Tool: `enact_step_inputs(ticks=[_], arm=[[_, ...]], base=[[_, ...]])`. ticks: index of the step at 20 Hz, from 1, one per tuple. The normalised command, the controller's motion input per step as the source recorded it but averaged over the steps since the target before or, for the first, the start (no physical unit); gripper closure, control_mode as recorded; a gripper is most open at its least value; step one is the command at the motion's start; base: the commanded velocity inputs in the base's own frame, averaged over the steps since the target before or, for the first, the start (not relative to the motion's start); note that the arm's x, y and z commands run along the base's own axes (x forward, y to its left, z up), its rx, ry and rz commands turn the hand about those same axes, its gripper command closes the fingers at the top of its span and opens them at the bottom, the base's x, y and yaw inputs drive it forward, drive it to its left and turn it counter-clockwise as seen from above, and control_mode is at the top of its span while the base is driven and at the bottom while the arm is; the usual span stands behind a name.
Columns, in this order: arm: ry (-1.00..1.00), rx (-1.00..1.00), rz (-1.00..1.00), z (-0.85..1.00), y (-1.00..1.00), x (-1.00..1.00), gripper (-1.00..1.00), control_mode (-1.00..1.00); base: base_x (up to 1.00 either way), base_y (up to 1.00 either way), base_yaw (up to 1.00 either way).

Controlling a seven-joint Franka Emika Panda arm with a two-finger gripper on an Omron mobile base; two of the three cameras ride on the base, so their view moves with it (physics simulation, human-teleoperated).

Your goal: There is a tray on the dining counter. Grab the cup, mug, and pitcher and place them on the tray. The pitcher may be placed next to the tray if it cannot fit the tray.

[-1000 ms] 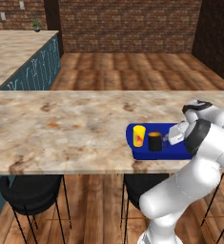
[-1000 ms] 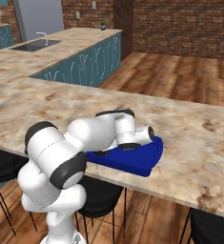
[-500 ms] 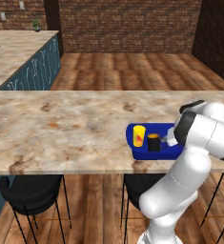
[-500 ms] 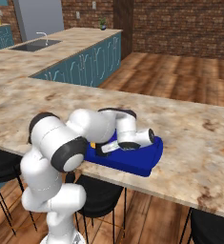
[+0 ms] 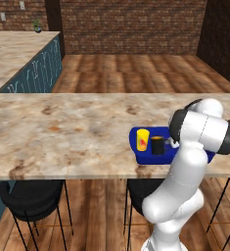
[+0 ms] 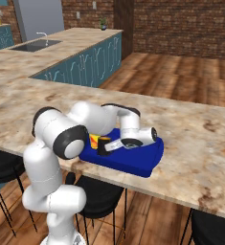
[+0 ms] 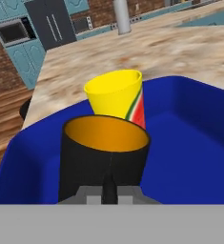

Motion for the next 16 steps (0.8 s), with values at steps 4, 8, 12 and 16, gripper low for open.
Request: enact_step_inputs(ticks=[4,8,12,16], arm=[[-0.01,0.00,0.00,-0.12,0.00,0.00,1.00,-1.00],[0.00,0.00,0.00,-0.19,0.09,0.00,1.00,-1.00],[-0.07,0.00,0.00,-0.23,0.10,0.00,1.00,-1.00],[-0.12,0.00,0.00,-0.14,0.19,0.00,1.00,-1.00]], base=[[0.00,0.00,0.00],[0.00,0.00,0.00],[0.00,0.00,0.00],[0.00,0.00,0.00]])
